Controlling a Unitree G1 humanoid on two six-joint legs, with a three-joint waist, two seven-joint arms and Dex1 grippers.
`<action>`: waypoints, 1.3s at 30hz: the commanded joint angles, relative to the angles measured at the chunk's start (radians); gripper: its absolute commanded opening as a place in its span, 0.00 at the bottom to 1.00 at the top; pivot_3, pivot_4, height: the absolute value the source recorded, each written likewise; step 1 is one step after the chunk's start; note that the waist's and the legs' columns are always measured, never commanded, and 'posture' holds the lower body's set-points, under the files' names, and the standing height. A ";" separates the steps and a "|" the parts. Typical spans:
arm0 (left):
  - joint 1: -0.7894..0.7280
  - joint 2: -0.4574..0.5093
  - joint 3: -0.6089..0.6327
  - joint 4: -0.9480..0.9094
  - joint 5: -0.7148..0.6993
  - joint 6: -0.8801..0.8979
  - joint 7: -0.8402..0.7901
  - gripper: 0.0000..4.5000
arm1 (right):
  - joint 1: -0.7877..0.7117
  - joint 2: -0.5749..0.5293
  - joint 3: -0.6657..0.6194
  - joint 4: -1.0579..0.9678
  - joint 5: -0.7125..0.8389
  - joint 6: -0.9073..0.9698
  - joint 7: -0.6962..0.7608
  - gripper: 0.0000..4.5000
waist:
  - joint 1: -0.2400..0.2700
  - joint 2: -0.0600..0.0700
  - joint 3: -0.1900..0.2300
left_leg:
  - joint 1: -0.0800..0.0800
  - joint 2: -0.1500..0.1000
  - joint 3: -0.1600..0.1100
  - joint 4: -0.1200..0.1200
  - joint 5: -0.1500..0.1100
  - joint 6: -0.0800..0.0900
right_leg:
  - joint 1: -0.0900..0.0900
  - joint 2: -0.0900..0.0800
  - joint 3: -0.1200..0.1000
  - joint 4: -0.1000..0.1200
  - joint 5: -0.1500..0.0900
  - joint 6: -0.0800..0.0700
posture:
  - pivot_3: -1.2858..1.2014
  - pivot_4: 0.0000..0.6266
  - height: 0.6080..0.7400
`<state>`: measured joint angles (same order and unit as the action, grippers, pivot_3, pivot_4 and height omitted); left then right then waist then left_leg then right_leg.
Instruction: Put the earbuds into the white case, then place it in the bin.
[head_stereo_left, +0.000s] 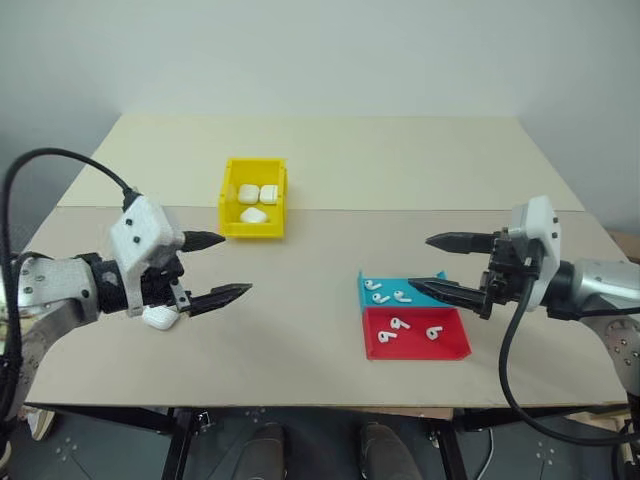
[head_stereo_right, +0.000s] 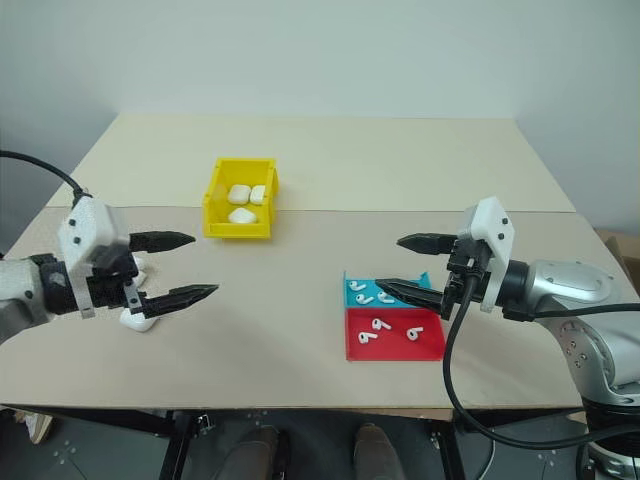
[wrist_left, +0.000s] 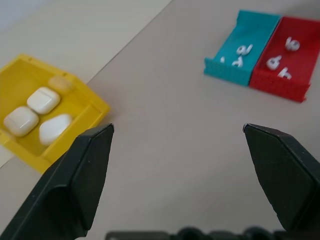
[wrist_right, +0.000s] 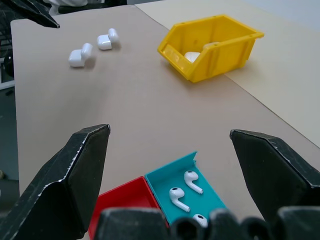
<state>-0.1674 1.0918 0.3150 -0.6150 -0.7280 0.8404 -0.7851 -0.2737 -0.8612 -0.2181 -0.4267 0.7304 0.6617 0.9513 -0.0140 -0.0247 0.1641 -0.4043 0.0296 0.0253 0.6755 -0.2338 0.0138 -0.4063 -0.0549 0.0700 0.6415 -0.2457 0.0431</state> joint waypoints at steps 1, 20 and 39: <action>-0.081 0.063 -0.025 0.006 -0.063 0.226 0.078 1.00 | -0.024 -0.022 -0.030 -0.024 0.036 0.026 -0.005 0.99 | 0.000 -0.001 0.000 | 0.000 0.000 0.000 0.000 0.000 0.000 | 0.000 0.000 0.000 0.000 0.000 0.000 | 0.52 0.24 1.00; -0.464 0.150 -0.389 0.370 -0.093 0.774 0.396 1.00 | 0.063 -0.033 -0.074 -0.101 0.104 0.081 -0.062 0.99 | 0.000 -0.003 0.002 | -0.003 -0.002 -0.001 -0.002 0.000 0.000 | -0.003 0.000 0.000 0.000 -0.001 0.001 | 0.52 0.24 1.00; -0.536 -0.012 -0.552 0.564 -0.006 0.774 0.470 1.00 | 0.084 -0.096 -0.131 -0.137 0.159 0.128 -0.073 0.99 | 0.001 -0.003 0.002 | -0.013 -0.007 -0.002 0.000 0.000 0.000 | -0.014 -0.003 0.000 0.005 -0.001 0.001 | 0.52 0.24 1.00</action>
<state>-0.6852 1.0823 -0.2332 -0.0628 -0.7695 1.6115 -0.3193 -0.1860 -0.9405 -0.2986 -0.5320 0.8588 0.7813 0.8815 -0.0126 -0.0280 0.1656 -0.4171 0.0223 0.0234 0.6751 -0.2338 0.0139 -0.4202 -0.0578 0.0705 0.6464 -0.2464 0.0445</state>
